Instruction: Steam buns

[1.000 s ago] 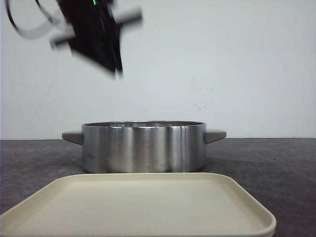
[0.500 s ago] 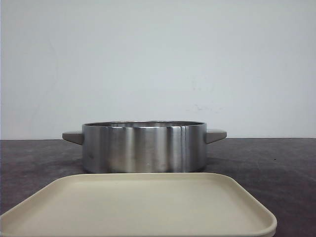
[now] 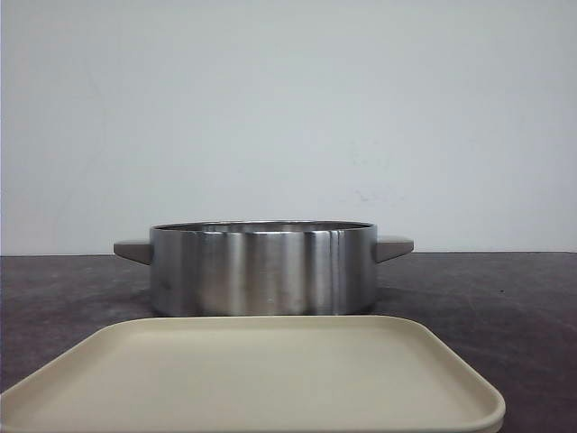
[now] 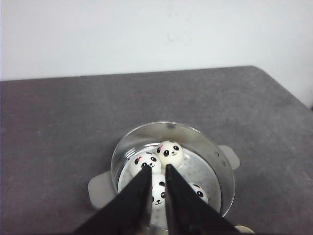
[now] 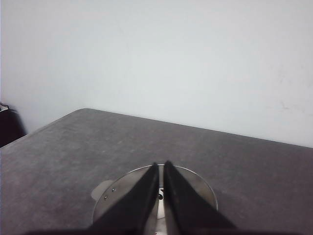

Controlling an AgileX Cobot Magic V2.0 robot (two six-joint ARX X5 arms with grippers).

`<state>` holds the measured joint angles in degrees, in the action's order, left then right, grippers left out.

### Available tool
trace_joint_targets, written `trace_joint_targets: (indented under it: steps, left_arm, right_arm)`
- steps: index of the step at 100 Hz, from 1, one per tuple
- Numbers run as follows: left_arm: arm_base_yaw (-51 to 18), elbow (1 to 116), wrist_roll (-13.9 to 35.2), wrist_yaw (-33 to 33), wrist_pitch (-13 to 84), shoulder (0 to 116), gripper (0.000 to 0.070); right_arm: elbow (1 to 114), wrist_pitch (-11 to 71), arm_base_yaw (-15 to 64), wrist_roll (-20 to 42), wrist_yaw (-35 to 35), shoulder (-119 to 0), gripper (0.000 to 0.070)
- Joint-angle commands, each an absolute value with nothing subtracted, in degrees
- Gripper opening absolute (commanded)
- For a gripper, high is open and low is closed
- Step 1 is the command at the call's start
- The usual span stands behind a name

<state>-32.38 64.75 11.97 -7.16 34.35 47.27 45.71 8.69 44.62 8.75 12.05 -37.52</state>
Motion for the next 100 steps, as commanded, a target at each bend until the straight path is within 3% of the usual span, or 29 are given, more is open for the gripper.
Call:
trace_joint_targets:
  steps: [1, 34, 48, 62, 73, 85, 100]
  left_arm:
    - [-32.7, 65.5, 11.4, -7.1, 33.6, 47.6, 0.0]
    - [-32.7, 65.5, 11.4, -7.1, 33.6, 47.6, 0.0]
    - [-32.7, 65.5, 11.4, -7.1, 33.6, 47.6, 0.0]
    - [-32.7, 65.5, 11.4, -7.1, 33.6, 47.6, 0.0]
    - [-32.7, 65.5, 11.4, -7.1, 33.6, 47.6, 0.0]
    - [-32.7, 65.5, 11.4, -7.1, 33.6, 47.6, 0.0]
    - [-32.7, 65.5, 11.4, -7.1, 33.6, 47.6, 0.0]
  right_arm:
    - [46.7, 8.1, 45.1, 8.1, 12.1, -37.7, 0.0007]
    - [46.7, 8.0, 45.1, 8.1, 12.1, -37.7, 0.0007]
    - [46.1, 12.1, 43.0, 8.1, 18.5, -37.0, 0.0007]
    - [39.9, 10.9, 35.4, 8.1, 19.8, -33.1, 0.0007]
    - [29.7, 4.7, 27.9, 8.1, 19.4, -28.0, 0.0007]
    - [17.5, -4.6, 20.2, 8.3, 16.1, -20.4, 0.0007]
    - [8.9, -6.2, 12.9, 8.2, 13.3, -13.4, 0.0007]
